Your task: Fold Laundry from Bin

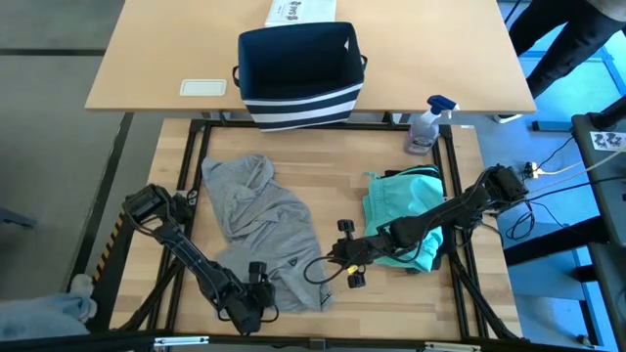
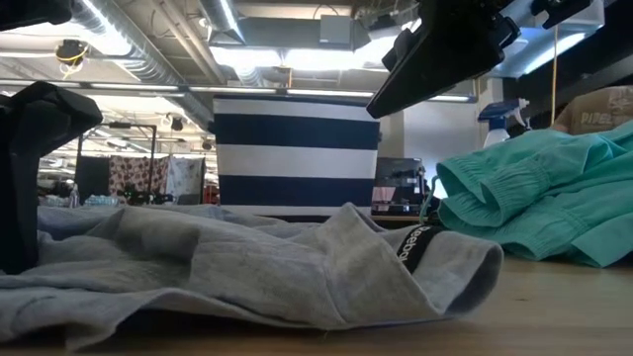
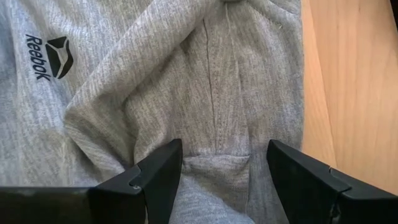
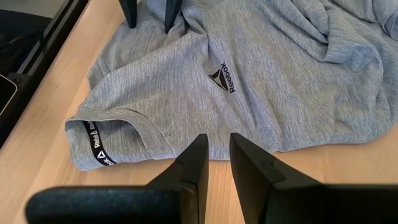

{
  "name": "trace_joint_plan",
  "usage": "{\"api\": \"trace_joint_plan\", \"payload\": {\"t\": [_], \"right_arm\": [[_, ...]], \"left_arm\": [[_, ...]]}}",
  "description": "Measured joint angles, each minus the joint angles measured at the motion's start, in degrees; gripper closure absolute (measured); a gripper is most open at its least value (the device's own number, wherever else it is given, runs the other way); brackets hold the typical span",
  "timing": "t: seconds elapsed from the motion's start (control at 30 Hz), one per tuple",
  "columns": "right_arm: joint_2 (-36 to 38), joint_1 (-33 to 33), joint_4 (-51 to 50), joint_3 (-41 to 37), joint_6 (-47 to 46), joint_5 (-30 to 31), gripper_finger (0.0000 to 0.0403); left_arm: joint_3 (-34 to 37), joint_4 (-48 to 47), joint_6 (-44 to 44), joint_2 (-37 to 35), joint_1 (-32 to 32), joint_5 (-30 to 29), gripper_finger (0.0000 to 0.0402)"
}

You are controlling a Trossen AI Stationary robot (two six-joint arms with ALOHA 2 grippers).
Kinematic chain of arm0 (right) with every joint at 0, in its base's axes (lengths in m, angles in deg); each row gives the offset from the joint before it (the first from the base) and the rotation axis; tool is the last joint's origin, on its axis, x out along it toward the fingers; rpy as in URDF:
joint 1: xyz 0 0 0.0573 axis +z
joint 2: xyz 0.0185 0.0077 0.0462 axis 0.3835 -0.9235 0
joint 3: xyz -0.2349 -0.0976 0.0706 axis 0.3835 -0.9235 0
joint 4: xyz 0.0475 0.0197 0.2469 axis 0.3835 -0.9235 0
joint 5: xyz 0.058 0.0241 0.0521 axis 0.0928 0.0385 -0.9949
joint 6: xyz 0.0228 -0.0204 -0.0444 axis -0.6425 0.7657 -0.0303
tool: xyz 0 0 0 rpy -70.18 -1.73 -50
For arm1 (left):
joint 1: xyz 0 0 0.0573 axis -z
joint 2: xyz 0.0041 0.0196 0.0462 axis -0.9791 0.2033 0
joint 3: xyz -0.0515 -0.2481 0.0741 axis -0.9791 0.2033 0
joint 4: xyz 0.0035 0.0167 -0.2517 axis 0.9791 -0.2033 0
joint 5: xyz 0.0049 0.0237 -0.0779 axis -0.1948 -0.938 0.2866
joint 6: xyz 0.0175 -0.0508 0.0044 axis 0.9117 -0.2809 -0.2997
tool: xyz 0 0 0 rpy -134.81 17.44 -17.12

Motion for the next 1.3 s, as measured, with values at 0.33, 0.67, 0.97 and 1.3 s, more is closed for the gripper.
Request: {"api": "trace_joint_plan", "payload": {"t": [0.33,0.67,0.97,1.3], "right_arm": [[0.0,0.01,0.03,0.02,0.02,0.0,0.0337],[0.0,0.01,0.04,0.02,0.02,0.0,0.0337],[0.0,0.01,0.03,0.02,0.04,0.0,0.0337],[0.0,0.0,0.02,0.02,0.29,0.0,0.0337]], "left_arm": [[-1.73,0.27,1.3,-0.04,-0.1,-0.03,0.017],[-2.43,0.42,2.41,-0.11,-0.11,-0.18,0.0215],[-2.43,0.47,2.43,-0.15,-0.15,0.95,0.0309],[-3.0,0.69,2.86,-0.17,-0.41,4.61,0.0398]]}}
